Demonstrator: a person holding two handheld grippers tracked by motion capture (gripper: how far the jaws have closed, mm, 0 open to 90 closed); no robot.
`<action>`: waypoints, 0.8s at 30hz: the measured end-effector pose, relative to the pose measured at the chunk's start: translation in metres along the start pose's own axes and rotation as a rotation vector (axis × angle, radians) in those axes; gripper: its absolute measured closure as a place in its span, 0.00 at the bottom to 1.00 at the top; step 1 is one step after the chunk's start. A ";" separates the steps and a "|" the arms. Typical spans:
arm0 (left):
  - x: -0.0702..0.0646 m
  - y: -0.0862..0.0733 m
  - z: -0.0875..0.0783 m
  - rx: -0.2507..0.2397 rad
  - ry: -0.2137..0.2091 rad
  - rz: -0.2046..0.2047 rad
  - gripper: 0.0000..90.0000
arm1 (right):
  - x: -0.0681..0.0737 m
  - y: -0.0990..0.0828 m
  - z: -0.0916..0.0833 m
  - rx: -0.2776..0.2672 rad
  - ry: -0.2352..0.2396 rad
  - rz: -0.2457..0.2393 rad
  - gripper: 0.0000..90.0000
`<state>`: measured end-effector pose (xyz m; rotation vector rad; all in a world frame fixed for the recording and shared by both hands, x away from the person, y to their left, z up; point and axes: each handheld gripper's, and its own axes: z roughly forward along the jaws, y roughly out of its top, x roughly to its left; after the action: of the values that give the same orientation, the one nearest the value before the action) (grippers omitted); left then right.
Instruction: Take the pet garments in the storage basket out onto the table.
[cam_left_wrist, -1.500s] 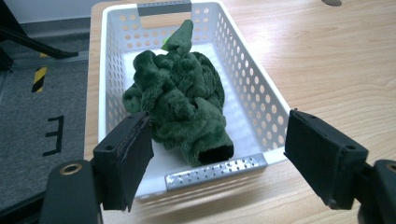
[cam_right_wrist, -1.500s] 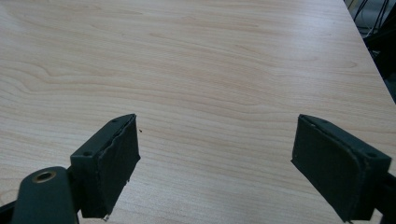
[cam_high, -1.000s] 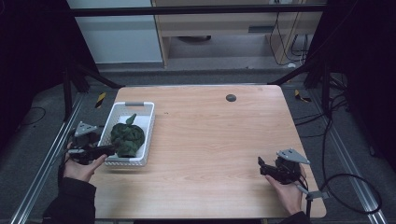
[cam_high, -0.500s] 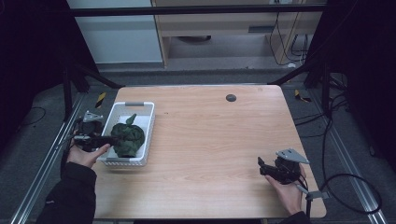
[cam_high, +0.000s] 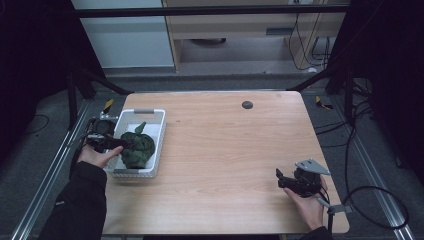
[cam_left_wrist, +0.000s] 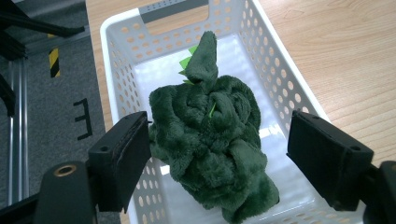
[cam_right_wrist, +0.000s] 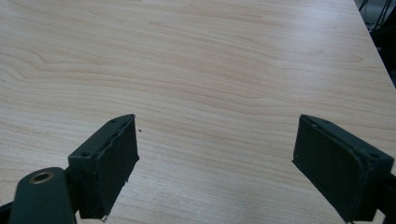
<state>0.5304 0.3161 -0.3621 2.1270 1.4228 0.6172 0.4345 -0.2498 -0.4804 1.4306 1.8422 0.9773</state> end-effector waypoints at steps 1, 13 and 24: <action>0.000 0.001 0.002 0.006 0.001 0.003 0.22 | 0.000 0.000 0.000 0.002 0.002 0.004 0.15; 0.003 0.008 0.018 0.068 0.000 -0.014 0.22 | 0.000 -0.001 0.001 0.011 0.003 -0.002 0.15; 0.007 0.011 0.034 0.127 0.012 -0.025 0.20 | 0.000 -0.001 0.002 0.017 0.002 -0.007 0.15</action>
<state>0.5621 0.3138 -0.3807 2.2027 1.5292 0.5436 0.4357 -0.2494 -0.4827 1.4333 1.8601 0.9625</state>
